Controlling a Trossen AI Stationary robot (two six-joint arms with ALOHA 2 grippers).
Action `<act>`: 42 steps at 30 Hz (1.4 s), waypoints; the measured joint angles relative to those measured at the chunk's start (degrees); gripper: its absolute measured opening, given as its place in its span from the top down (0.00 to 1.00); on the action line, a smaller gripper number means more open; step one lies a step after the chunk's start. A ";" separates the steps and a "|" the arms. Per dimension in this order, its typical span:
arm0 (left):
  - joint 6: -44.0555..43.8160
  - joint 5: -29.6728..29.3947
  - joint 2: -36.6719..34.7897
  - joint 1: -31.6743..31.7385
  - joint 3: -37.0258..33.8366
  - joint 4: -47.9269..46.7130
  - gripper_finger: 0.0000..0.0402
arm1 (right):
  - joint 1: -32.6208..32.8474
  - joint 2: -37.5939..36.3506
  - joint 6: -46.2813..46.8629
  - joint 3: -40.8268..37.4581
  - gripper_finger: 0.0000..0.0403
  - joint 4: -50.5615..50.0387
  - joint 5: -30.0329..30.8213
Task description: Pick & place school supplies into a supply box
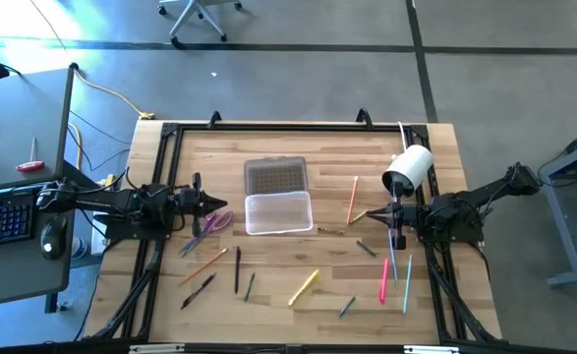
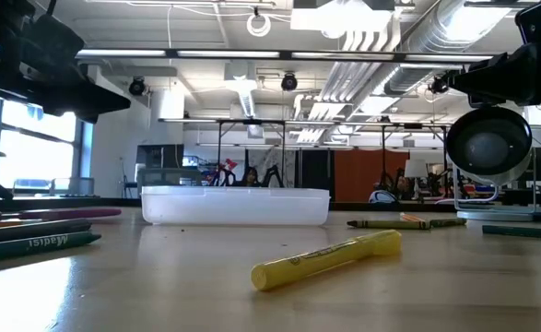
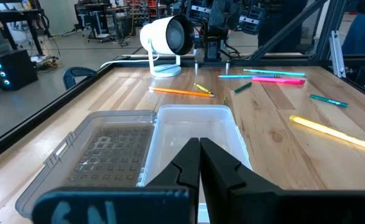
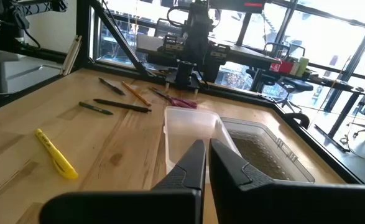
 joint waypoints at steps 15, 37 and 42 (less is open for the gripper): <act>-1.00 2.80 0.02 0.01 -0.01 -0.37 0.88 | 0.00 0.00 0.00 -0.01 1.00 0.00 -0.02; -22.64 4.74 6.69 0.01 5.65 -21.21 0.88 | 0.01 0.00 0.02 -0.01 1.00 0.00 0.00; -27.80 4.64 14.20 0.01 5.87 -21.92 0.88 | -0.01 0.00 0.02 0.02 1.00 0.02 0.00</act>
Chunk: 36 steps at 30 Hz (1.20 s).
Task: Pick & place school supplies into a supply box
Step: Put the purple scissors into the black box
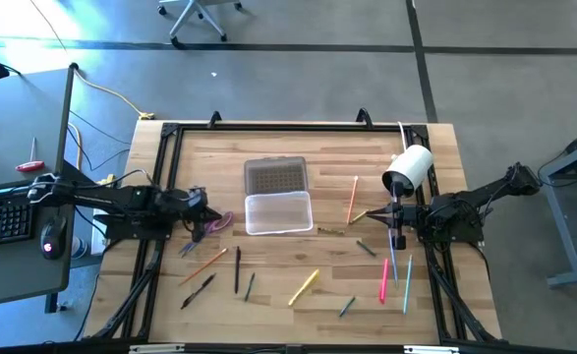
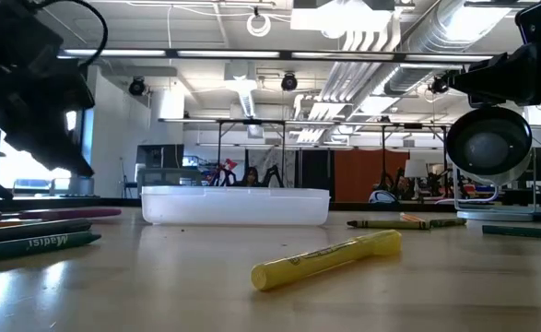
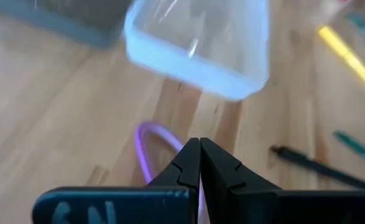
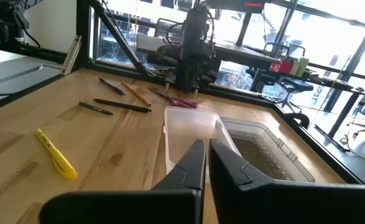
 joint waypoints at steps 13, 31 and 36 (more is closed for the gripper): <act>-5.69 -2.40 14.01 0.00 -0.18 12.63 0.62 | 0.00 0.08 -12.45 0.00 1.00 -2.14 5.10; -6.48 -0.88 24.27 -0.02 9.37 7.72 0.67 | -0.23 0.06 -10.84 0.19 1.00 14.72 4.37; -9.67 -1.81 29.47 -0.02 14.89 -1.30 0.67 | -2.15 1.98 -2.11 4.47 1.00 10.73 6.19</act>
